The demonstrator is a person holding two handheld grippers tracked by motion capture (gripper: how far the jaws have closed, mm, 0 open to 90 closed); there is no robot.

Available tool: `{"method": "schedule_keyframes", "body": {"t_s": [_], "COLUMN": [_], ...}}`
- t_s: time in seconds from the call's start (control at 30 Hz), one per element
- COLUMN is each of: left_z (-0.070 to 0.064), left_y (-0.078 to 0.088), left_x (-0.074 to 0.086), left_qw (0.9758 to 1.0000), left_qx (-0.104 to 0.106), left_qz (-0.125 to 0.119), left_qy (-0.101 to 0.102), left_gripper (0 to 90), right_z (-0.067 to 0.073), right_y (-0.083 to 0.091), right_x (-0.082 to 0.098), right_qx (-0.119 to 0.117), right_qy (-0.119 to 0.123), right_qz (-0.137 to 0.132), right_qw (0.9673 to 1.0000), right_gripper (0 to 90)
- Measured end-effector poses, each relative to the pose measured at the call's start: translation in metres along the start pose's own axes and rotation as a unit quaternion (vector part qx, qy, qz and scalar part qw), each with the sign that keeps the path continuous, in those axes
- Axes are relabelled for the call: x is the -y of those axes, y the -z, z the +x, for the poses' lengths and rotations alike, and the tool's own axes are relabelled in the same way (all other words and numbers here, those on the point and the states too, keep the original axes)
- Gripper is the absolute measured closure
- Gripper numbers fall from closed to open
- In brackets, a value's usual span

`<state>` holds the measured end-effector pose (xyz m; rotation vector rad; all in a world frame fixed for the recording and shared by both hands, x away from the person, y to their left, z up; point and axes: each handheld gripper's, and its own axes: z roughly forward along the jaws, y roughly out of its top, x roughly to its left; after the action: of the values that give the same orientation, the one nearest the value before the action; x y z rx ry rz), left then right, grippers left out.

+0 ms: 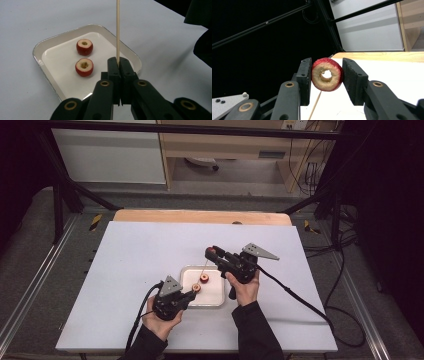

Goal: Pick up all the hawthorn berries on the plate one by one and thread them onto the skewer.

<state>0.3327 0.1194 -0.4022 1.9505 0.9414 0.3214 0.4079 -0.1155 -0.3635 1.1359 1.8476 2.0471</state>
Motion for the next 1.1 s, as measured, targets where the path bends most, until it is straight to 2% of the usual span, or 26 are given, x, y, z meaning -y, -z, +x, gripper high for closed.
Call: {"method": "schedule_keyframes", "body": {"t_s": [0.57, 0.73, 0.9, 1.1], "left_z": [0.001, 0.000, -0.001, 0.000], "left_y": [0.002, -0.001, -0.002, -0.002], "left_x": [-0.001, -0.001, -0.001, 0.000], "left_qw": [0.9999, 0.9999, 0.9999, 1.0000], "left_qx": [-0.002, 0.000, -0.008, -0.007], "left_qz": [-0.016, -0.007, -0.009, -0.002], "left_qy": [0.006, 0.013, 0.009, 0.001], "left_gripper": [88.9, 88.9, 88.9, 89.0], "right_z": [0.000, 0.002, 0.004, 0.004], "right_y": [-0.003, -0.004, -0.002, 0.001], "right_x": [0.004, 0.010, 0.010, 0.010], "right_qx": [-0.006, -0.010, -0.010, -0.012], "right_qy": [-0.009, -0.011, -0.007, 0.000], "right_qz": [0.010, 0.011, 0.013, 0.018], "right_qw": [0.9999, 0.9998, 0.9998, 0.9998], "right_gripper": [61.3, 61.4, 61.4, 61.5]}}
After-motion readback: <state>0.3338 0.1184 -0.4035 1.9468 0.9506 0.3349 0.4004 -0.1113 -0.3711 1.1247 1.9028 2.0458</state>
